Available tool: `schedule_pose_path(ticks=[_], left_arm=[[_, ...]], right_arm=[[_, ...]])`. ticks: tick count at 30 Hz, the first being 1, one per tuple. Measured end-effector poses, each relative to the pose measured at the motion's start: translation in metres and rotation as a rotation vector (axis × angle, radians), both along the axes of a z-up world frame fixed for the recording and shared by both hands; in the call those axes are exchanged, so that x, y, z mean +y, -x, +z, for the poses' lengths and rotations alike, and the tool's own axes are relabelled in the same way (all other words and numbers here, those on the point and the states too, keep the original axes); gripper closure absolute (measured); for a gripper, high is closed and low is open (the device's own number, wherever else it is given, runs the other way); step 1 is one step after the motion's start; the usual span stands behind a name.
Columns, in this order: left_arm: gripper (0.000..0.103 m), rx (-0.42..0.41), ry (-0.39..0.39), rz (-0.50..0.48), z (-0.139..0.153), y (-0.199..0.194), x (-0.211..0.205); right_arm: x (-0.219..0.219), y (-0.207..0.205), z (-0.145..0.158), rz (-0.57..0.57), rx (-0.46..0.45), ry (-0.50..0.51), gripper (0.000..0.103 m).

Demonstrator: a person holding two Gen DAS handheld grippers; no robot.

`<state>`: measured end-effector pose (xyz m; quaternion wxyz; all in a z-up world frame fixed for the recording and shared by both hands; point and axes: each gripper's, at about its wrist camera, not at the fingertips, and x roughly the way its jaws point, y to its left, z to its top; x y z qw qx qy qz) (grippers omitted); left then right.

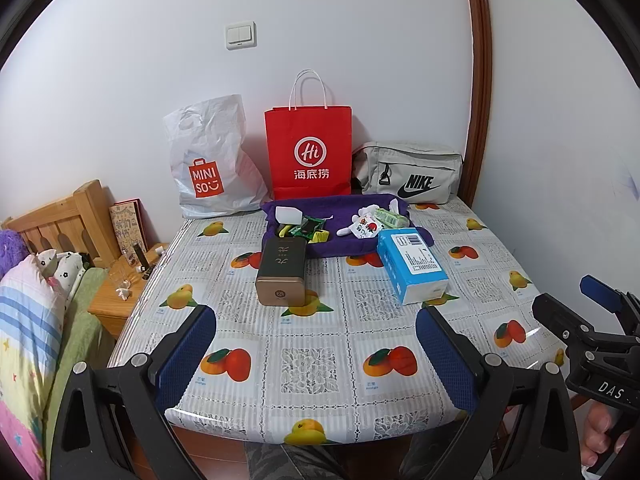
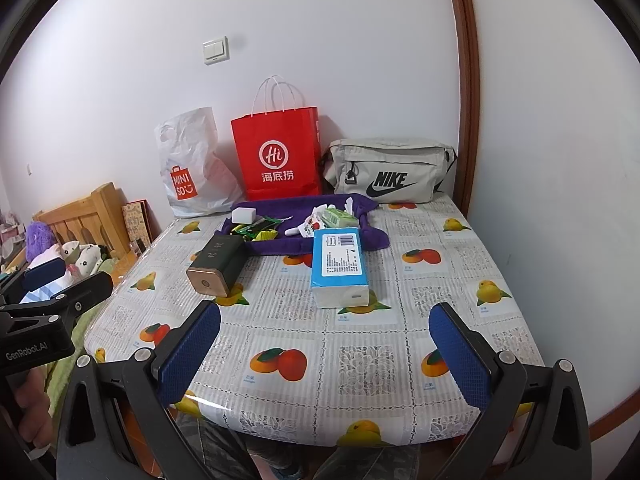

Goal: Organize soft objects

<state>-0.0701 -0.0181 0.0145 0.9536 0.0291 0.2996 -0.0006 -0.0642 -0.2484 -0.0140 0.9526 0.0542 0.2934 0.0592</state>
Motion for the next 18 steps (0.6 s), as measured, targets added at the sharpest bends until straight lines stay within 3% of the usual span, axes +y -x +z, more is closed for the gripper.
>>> schedule_pose_path(ticks=[18], left_arm=[[0.002, -0.001, 0.001, -0.002, 0.0, 0.0006, 0.0017]], right_arm=[[-0.0019, 0.0006, -0.0009, 0.006, -0.004, -0.001, 0.0]])
